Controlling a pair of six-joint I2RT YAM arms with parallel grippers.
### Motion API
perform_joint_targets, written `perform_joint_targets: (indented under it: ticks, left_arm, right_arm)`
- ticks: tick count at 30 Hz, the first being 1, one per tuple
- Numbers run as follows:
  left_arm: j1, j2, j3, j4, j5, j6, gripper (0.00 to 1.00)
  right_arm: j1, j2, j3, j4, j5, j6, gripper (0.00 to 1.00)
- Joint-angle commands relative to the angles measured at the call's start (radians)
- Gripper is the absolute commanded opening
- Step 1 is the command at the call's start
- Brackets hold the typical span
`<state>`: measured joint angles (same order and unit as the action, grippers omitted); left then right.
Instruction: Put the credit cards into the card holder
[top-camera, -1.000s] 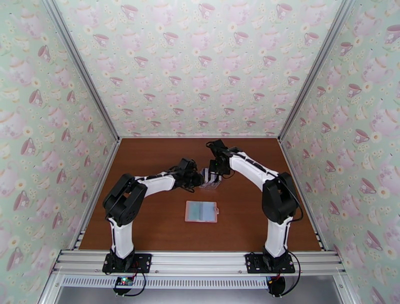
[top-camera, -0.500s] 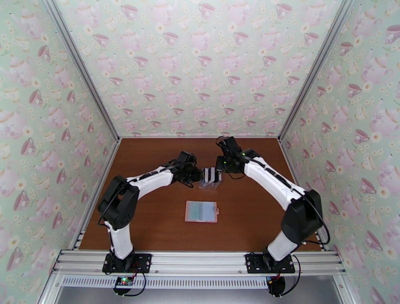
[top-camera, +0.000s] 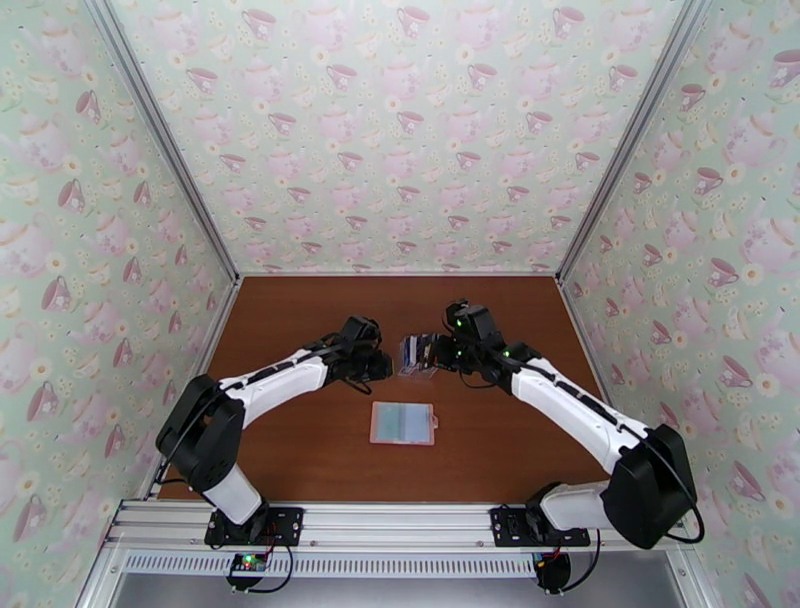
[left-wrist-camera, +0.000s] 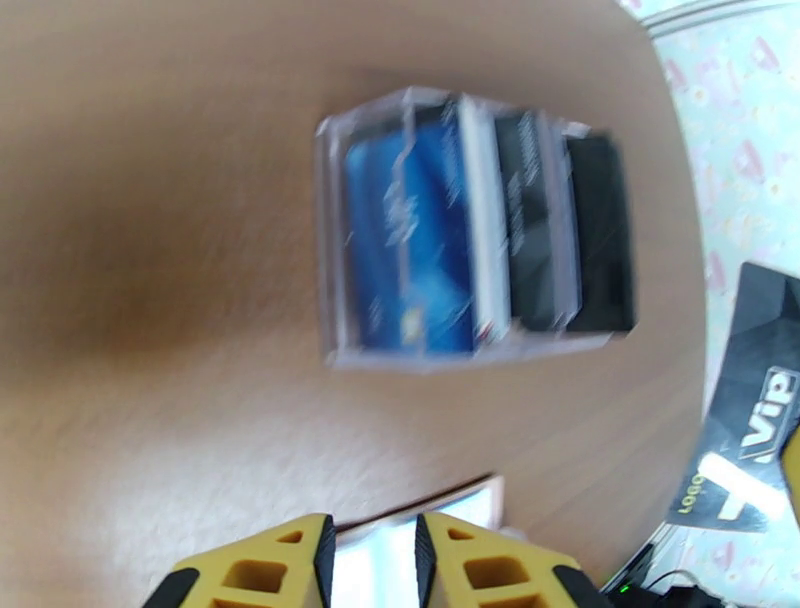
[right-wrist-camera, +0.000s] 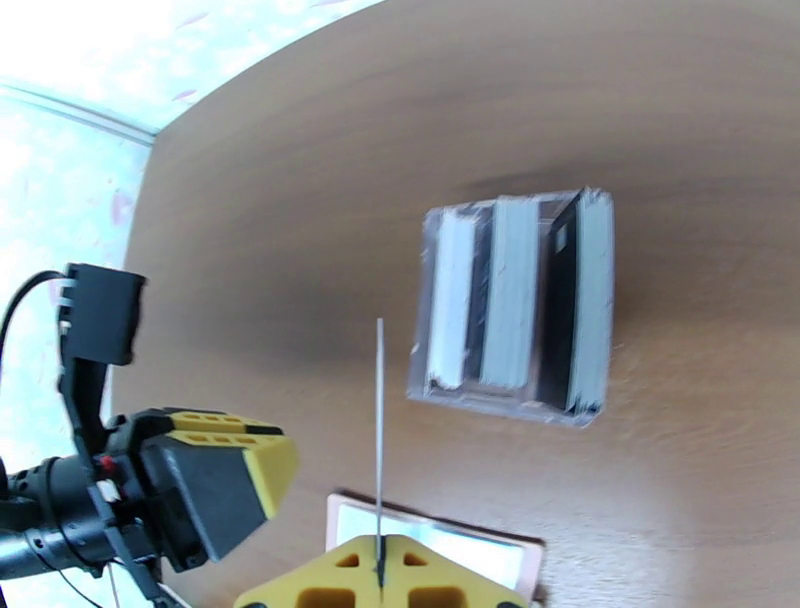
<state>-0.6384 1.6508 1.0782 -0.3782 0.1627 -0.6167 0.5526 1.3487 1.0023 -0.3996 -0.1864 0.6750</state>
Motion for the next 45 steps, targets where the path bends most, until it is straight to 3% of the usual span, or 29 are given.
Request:
perform_joint_targets:
  ticks: [1, 12, 18, 24, 45]
  left_arm:
    - [-0.02, -0.048, -0.042, -0.017, -0.044, 0.018, 0.3]
    - [-0.056, -0.071, -0.176, 0.024, -0.065, -0.012, 0.29]
    - [-0.075, -0.068, -0.21, 0.048, -0.064, -0.032, 0.29]
    - [-0.107, -0.054, -0.217, 0.047, -0.069, -0.048, 0.29]
    - [-0.155, -0.038, -0.261, 0.014, -0.1, -0.08, 0.28]
  right_arm:
    - [0.022, -0.067, -0.072, 0.167, -0.024, 0.074, 0.0]
    - [0.103, -0.185, -0.313, 0.382, 0.036, 0.139, 0.0]
    - [0.106, -0.177, -0.429, 0.509, -0.103, 0.186, 0.0]
    - [0.137, -0.169, -0.547, 0.702, -0.148, 0.23, 0.0]
    - [0.214, 0.084, -0.738, 1.157, -0.165, 0.318, 0.0]
